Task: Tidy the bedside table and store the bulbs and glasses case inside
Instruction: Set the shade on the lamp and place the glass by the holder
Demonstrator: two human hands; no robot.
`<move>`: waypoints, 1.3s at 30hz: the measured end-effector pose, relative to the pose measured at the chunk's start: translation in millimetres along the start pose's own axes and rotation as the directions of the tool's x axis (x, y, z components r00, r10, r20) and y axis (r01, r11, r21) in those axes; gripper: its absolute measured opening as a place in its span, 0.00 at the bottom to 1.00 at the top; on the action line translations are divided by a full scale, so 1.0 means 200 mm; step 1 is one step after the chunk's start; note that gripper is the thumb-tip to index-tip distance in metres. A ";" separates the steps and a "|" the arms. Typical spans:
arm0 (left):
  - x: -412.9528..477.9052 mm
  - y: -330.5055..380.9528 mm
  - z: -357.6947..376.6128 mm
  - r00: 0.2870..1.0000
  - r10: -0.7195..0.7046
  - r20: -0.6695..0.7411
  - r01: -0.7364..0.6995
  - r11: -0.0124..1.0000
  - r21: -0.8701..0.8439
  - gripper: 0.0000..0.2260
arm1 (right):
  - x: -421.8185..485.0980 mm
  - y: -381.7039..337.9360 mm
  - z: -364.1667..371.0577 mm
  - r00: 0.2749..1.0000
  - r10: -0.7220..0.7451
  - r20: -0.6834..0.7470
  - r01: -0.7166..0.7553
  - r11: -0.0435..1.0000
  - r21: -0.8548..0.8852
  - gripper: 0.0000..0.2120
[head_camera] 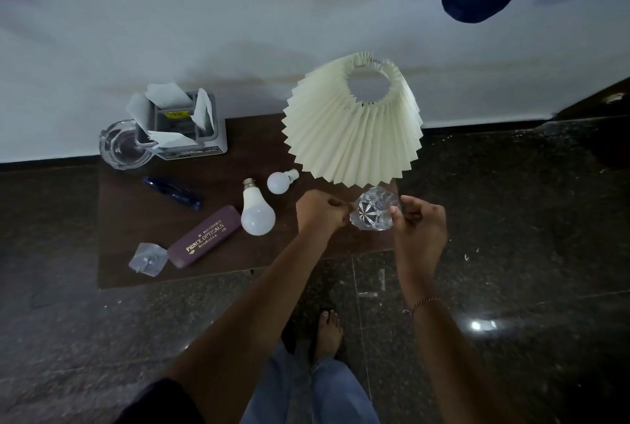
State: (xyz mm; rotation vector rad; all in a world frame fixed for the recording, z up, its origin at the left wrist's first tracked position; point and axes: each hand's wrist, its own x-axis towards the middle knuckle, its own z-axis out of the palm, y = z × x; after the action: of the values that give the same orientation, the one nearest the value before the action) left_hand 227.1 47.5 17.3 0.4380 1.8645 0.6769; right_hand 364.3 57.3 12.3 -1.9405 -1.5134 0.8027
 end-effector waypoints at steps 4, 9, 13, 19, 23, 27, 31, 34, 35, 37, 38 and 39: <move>0.00 0.00 0.02 1.000 -0.003 0.007 0.004 0.999 -0.053 0.06 | 0.00 0.02 0.02 0.998 0.045 0.040 -0.043 0.998 -0.035 0.11; -0.01 0.02 0.05 0.999 -0.022 0.048 0.025 0.998 -0.065 0.06 | 0.02 0.04 0.02 0.996 0.086 0.030 -0.087 0.995 0.041 0.14; 0.01 0.02 0.04 0.996 -0.033 0.078 0.034 0.999 -0.015 0.07 | 0.04 0.05 0.01 0.994 0.099 0.051 -0.104 0.989 0.109 0.18; 0.01 0.02 0.04 0.992 -0.094 0.086 0.091 0.995 0.031 0.08 | 0.08 0.07 0.01 0.991 0.048 0.122 -0.049 0.999 0.006 0.13; 0.02 0.03 0.03 0.997 -0.069 0.039 0.068 0.997 0.021 0.08 | 0.08 0.09 0.00 0.980 0.066 0.190 -0.054 0.996 -0.070 0.13; 0.02 0.04 0.03 0.997 -0.061 0.054 0.062 0.998 -0.019 0.06 | 0.08 0.08 -0.01 0.966 0.074 0.248 -0.061 0.996 -0.061 0.12; -0.01 0.01 0.04 0.999 0.005 0.042 -0.007 0.999 0.051 0.06 | 0.08 0.07 -0.03 0.969 0.058 0.239 -0.043 0.997 -0.069 0.10; -0.07 -0.04 0.02 0.999 0.013 0.047 -0.016 0.999 0.046 0.05 | 0.03 0.05 -0.05 0.969 0.021 0.246 0.007 0.993 -0.114 0.09; -0.09 -0.06 -0.01 0.999 0.007 0.038 -0.008 0.999 0.033 0.04 | 0.00 0.04 -0.05 0.967 -0.002 0.256 0.032 0.993 -0.115 0.09; -0.11 -0.11 -0.07 1.000 0.002 0.014 -0.002 1.000 0.022 0.03 | -0.05 0.01 -0.04 0.960 -0.032 0.280 0.066 0.992 -0.111 0.08; -0.12 -0.14 -0.10 1.000 0.006 0.000 -0.006 1.000 0.022 0.04 | -0.08 -0.01 -0.03 0.956 -0.036 0.290 0.072 0.991 -0.112 0.08; -0.14 -0.16 -0.14 1.000 0.007 -0.017 -0.007 1.000 0.014 0.04 | -0.11 -0.03 -0.02 0.953 -0.040 0.299 0.075 0.991 -0.109 0.09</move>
State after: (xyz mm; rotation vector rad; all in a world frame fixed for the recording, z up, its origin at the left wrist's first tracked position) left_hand 211.6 -0.7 24.7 0.4496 1.8856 0.6746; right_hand 358.4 36.6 22.4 -1.9142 -1.8219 1.0362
